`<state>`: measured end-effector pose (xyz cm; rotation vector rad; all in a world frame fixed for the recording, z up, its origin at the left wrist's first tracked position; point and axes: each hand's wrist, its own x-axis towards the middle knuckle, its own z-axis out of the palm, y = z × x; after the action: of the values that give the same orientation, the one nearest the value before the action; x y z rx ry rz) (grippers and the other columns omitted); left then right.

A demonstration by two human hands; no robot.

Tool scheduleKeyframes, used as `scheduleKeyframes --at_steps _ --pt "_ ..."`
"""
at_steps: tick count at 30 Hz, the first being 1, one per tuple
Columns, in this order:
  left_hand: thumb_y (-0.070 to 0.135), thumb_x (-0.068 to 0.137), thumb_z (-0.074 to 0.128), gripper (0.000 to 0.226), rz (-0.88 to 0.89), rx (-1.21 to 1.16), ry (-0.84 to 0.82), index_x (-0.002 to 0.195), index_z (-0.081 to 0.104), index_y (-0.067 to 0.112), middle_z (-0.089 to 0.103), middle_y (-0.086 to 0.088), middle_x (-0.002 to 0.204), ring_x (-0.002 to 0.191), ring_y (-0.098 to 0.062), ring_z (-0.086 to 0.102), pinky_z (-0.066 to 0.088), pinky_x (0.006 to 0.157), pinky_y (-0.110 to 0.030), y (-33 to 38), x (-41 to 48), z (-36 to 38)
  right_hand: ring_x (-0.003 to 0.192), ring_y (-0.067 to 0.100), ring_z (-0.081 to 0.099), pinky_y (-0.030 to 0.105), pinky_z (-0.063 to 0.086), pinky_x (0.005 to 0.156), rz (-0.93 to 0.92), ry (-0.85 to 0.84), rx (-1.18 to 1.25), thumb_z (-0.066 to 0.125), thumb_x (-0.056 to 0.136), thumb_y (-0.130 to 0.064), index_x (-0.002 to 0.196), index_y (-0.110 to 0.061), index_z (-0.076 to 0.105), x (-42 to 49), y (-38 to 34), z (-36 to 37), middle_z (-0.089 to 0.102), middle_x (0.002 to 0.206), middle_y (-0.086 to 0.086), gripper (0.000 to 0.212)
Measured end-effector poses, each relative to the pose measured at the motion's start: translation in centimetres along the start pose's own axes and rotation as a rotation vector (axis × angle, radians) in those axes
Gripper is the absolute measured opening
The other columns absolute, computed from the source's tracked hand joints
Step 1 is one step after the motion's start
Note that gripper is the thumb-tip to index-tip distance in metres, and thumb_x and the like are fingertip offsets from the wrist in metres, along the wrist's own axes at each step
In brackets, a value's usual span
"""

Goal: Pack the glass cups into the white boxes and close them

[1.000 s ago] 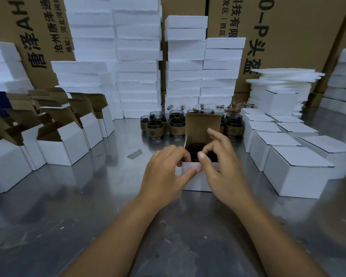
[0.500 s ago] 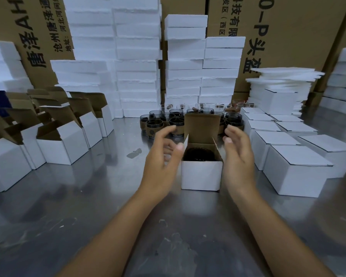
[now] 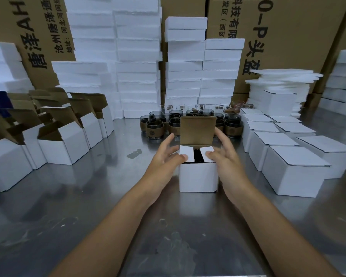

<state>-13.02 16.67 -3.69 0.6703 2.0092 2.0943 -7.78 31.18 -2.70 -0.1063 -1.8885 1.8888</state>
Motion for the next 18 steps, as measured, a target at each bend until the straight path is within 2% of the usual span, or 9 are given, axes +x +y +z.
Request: scheduleKeyframes --at_steps 3,5,8,10,13,15,18 --pt "0.014 0.091 0.056 0.052 0.028 0.023 -0.002 0.123 0.041 0.051 0.059 0.031 0.099 0.091 0.022 0.054 0.043 0.063 0.0 0.13 0.01 0.03 0.091 0.01 0.066 0.026 0.051 0.076 -0.006 0.011 0.023 0.049 0.091 -0.001 0.101 -0.054 0.053 0.01 0.04 0.14 0.07 0.094 -0.009 0.055" --pt "0.016 0.091 0.056 0.043 0.038 0.061 0.005 0.11 0.049 0.053 0.057 0.026 0.106 0.096 0.019 0.051 0.041 0.065 -0.001 0.27 -0.13 0.1 0.089 0.008 0.063 0.025 0.048 0.075 -0.013 0.032 0.026 0.052 0.09 -0.001 0.098 -0.045 0.057 0.18 0.31 0.13 0.068 0.094 -0.01 0.044" --pt "0.02 0.09 0.059 0.026 0.049 0.06 0.012 0.104 0.057 0.041 0.06 0.013 0.113 0.095 0.013 0.055 0.04 0.067 -0.002 0.22 -0.25 -0.01 0.077 0.002 0.06 0.02 0.043 0.068 -0.021 0.051 0.037 0.053 0.091 -0.002 0.086 -0.029 0.059 0.28 0.47 0.08 0.066 0.081 -0.014 0.029" --pt "0.022 0.09 0.059 0.017 0.052 0.044 0.01 0.103 0.058 0.034 0.062 0.01 0.11 0.088 0.013 0.057 0.04 0.066 -0.001 0.18 -0.25 -0.12 0.075 0.007 0.058 0.021 0.043 0.062 -0.006 0.063 0.055 0.049 0.093 -0.002 0.079 -0.026 0.06 0.16 0.39 0.13 0.064 0.08 -0.011 0.029" --pt "0.019 0.091 0.058 0.016 0.05 0.025 0.011 0.103 0.059 0.03 0.063 0.009 0.109 0.089 0.01 0.059 0.043 0.069 -0.005 0.11 -0.14 -0.21 0.069 0.008 0.058 0.019 0.043 0.049 0.056 0.098 0.106 0.045 0.093 -0.008 0.074 -0.024 0.063 0.04 0.09 0.05 0.065 0.079 -0.005 0.031" --pt "0.016 0.092 0.056 0.017 0.06 0.018 0.011 0.102 0.06 0.029 0.064 0.008 0.107 0.088 0.008 0.061 0.042 0.067 -0.005 0.01 -0.16 -0.26 0.072 0.007 0.061 0.018 0.045 0.052 0.073 0.1 0.128 0.047 0.093 -0.019 0.073 -0.025 0.065 0.15 -0.05 0.0 0.067 0.081 -0.005 0.028" --pt "0.017 0.093 0.055 0.017 0.064 0.012 0.016 0.1 0.062 0.031 0.066 0.012 0.102 0.087 0.007 0.061 0.042 0.069 -0.006 0.07 -0.24 -0.22 0.08 -0.003 0.06 0.014 0.047 0.067 -0.033 0.043 0.009 0.048 0.09 -0.055 0.081 -0.028 0.064 -0.09 0.23 0.1 0.066 0.084 -0.019 0.033"
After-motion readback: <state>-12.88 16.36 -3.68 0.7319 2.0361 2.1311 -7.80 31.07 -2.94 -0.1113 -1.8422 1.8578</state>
